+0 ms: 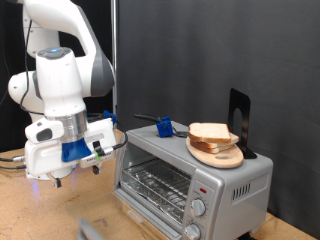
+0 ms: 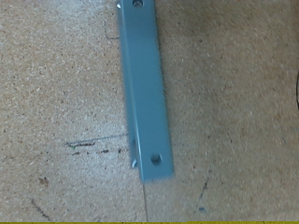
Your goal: Make a piece of toast with the oven
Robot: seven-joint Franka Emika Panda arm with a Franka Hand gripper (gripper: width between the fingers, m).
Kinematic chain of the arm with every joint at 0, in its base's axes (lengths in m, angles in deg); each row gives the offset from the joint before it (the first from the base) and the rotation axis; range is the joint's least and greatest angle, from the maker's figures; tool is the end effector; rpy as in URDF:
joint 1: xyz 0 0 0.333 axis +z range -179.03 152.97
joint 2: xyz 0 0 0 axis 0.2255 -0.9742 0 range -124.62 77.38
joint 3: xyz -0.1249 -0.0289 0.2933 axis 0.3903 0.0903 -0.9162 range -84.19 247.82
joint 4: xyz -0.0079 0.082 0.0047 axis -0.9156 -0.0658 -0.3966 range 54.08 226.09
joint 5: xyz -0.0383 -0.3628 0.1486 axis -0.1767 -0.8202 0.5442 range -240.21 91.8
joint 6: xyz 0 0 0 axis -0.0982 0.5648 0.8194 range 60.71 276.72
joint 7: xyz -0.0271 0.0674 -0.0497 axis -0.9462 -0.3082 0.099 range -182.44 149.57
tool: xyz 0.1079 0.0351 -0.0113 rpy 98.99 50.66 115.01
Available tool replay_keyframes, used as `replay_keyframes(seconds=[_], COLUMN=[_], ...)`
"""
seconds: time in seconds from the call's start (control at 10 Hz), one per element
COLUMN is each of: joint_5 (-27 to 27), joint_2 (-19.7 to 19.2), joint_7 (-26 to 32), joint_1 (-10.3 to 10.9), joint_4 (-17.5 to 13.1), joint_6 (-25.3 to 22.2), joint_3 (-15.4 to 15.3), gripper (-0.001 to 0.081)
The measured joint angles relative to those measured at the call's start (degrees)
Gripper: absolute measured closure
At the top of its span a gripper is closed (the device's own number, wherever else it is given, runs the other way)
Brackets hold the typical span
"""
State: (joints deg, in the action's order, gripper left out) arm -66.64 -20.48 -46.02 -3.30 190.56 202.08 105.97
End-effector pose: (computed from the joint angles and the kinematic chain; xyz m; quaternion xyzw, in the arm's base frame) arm 0.4657 -0.1185 0.3183 -0.9057 0.4197 -0.0160 0.0571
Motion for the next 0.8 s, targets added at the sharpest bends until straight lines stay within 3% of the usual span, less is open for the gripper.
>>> replay_keyframes(seconds=[0.2, 0.5, 0.8], joint_5=[-1.18, -2.77, -2.73], joint_2=[-0.09, 1.83, 3.83], joint_7=[3.39, 8.86, 9.44], joint_1=[-0.28, -1.44, -1.78], joint_4=[0.49, 4.33, 6.79], joint_6=[-0.82, 0.36, 2.74], joint_3=[0.45, 1.74, 2.25], gripper=[0.0124, 0.0124, 0.0124])
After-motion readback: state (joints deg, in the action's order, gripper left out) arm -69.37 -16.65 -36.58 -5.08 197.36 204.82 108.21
